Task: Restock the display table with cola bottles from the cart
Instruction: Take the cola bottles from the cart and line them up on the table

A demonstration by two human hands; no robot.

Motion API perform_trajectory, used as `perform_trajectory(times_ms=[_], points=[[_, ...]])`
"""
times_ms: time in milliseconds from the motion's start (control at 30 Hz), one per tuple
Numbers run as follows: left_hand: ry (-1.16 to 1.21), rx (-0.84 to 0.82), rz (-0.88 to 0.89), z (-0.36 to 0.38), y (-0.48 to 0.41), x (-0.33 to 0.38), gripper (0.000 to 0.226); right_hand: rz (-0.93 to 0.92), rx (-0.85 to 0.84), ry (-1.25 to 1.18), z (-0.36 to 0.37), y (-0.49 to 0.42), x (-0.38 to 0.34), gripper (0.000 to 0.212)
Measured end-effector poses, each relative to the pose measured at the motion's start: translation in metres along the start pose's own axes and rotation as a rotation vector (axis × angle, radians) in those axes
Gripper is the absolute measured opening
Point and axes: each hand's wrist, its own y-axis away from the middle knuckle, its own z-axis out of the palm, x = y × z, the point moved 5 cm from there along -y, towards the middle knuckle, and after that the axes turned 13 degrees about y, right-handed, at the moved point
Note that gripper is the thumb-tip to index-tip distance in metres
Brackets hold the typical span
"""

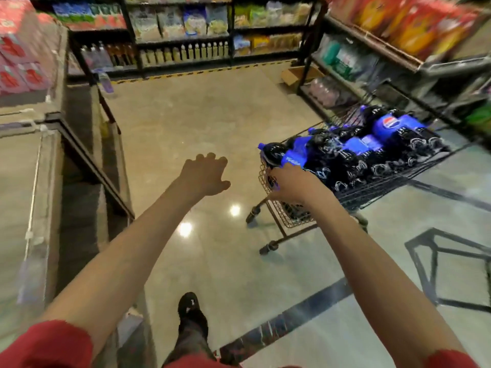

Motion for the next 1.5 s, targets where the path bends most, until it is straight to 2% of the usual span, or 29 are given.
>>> perform_trajectory(times_ms=[300, 500, 800, 933, 1233, 1500], points=[[-0.02, -0.034, 0.18, 0.008, -0.024, 0.106, 0.059, 0.173, -0.025, -0.039, 0.026, 0.041, 0.098, 0.067], [-0.035, -0.051, 0.302, 0.004, -0.065, 0.164, 0.046, 0.276, -0.07, -0.089, 0.036, 0.042, 0.158, 0.068], [-0.118, -0.071, 0.5, -0.005, -0.14, 0.261, 0.056, 0.418, -0.078, -0.096, 0.043, 0.025, 0.254, 0.062], [-0.132, -0.117, 0.555, 0.009, -0.178, 0.299, 0.052, 0.475, -0.079, -0.134, 0.058, 0.015, 0.297, 0.065], [-0.19, -0.186, 0.598, 0.048, -0.253, 0.403, 0.052, 0.498, -0.129, -0.173, 0.111, -0.005, 0.4, 0.063], [-0.185, -0.242, 0.472, 0.067, -0.33, 0.497, 0.055, 0.405, -0.154, -0.179, 0.125, -0.049, 0.52, 0.061]])
